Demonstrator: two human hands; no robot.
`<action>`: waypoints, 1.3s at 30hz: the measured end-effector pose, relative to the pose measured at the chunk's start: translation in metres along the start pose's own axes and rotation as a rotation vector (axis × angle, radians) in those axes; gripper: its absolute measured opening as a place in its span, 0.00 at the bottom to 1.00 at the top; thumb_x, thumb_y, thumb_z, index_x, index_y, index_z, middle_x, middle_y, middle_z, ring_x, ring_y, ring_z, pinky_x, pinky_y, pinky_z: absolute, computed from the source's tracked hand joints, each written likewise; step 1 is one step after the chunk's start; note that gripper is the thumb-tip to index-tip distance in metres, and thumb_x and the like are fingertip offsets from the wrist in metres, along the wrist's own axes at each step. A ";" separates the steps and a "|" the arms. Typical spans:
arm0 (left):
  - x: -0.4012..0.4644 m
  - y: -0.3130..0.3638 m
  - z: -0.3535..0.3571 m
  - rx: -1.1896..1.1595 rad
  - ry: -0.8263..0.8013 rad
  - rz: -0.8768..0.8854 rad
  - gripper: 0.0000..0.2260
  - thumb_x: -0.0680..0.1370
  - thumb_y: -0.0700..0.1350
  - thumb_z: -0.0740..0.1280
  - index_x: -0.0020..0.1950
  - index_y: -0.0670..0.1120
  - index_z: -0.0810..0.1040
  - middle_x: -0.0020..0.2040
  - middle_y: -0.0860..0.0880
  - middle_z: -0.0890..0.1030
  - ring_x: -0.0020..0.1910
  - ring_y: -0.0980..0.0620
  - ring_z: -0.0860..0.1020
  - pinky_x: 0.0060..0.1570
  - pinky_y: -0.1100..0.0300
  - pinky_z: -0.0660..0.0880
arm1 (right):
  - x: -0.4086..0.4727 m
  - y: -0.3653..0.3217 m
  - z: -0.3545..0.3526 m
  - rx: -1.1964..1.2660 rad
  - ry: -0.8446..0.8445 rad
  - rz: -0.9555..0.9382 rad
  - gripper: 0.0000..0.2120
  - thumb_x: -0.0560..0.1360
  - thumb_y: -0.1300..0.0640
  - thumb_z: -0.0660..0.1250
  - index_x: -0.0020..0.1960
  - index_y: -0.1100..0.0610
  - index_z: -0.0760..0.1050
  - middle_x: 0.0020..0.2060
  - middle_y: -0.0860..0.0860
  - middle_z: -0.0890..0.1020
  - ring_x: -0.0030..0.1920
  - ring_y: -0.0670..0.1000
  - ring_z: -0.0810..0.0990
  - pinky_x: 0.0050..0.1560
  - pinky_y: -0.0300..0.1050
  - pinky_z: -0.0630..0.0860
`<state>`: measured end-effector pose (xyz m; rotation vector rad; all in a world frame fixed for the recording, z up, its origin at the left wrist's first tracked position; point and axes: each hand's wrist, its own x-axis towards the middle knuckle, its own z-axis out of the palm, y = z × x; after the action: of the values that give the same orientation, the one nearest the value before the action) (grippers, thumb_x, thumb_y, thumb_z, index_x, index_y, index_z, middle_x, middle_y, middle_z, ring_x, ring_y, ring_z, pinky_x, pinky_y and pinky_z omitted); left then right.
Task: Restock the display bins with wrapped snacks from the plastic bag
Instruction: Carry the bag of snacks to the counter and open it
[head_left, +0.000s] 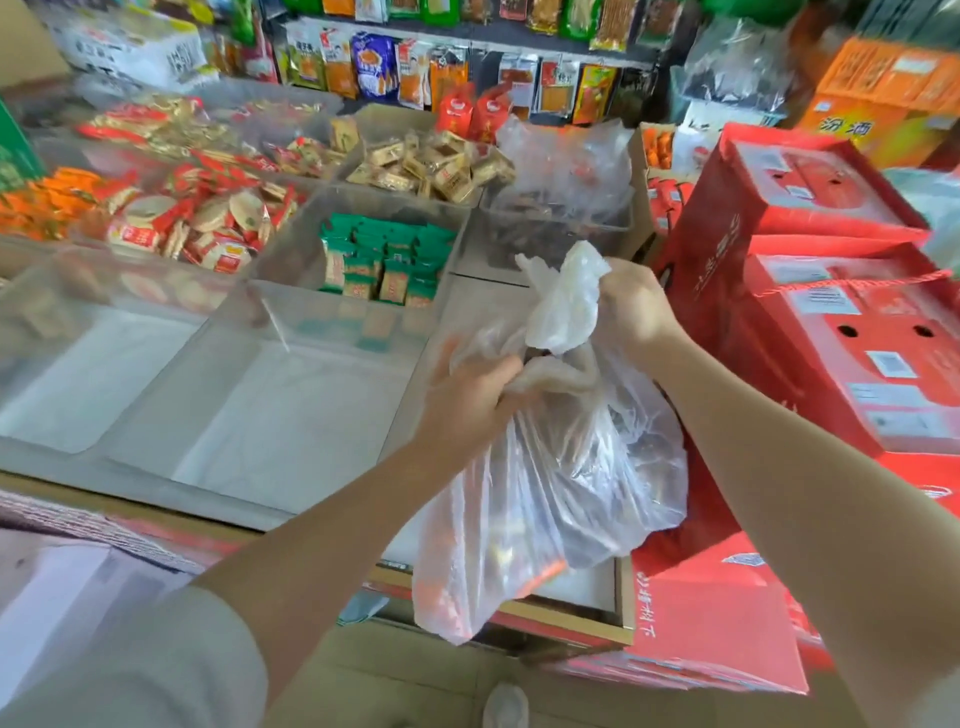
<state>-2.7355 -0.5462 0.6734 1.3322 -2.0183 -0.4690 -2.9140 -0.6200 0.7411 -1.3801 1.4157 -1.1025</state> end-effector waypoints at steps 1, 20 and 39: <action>0.004 -0.008 0.009 0.066 -0.073 -0.031 0.10 0.79 0.50 0.60 0.49 0.47 0.77 0.36 0.52 0.77 0.38 0.54 0.74 0.54 0.45 0.69 | 0.004 0.014 0.004 -0.167 -0.038 0.019 0.18 0.73 0.69 0.58 0.28 0.53 0.65 0.23 0.44 0.69 0.25 0.42 0.65 0.29 0.33 0.65; 0.004 -0.021 0.034 -0.600 -0.150 -0.559 0.05 0.77 0.40 0.64 0.51 0.44 0.78 0.47 0.48 0.81 0.48 0.57 0.80 0.50 0.59 0.77 | 0.003 0.077 0.021 -0.573 -0.603 -0.191 0.12 0.79 0.58 0.60 0.60 0.53 0.75 0.58 0.50 0.78 0.59 0.52 0.75 0.62 0.47 0.70; -0.007 -0.007 0.066 0.042 -0.240 -0.396 0.07 0.72 0.40 0.65 0.49 0.43 0.75 0.38 0.46 0.77 0.40 0.44 0.77 0.38 0.56 0.71 | -0.013 0.101 0.004 -1.546 -0.614 -0.556 0.12 0.81 0.54 0.54 0.59 0.58 0.71 0.56 0.52 0.76 0.58 0.53 0.71 0.55 0.45 0.65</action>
<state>-2.7754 -0.5468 0.6198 1.7840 -1.9578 -0.8012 -2.9354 -0.6071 0.6421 -2.9268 1.3437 0.4780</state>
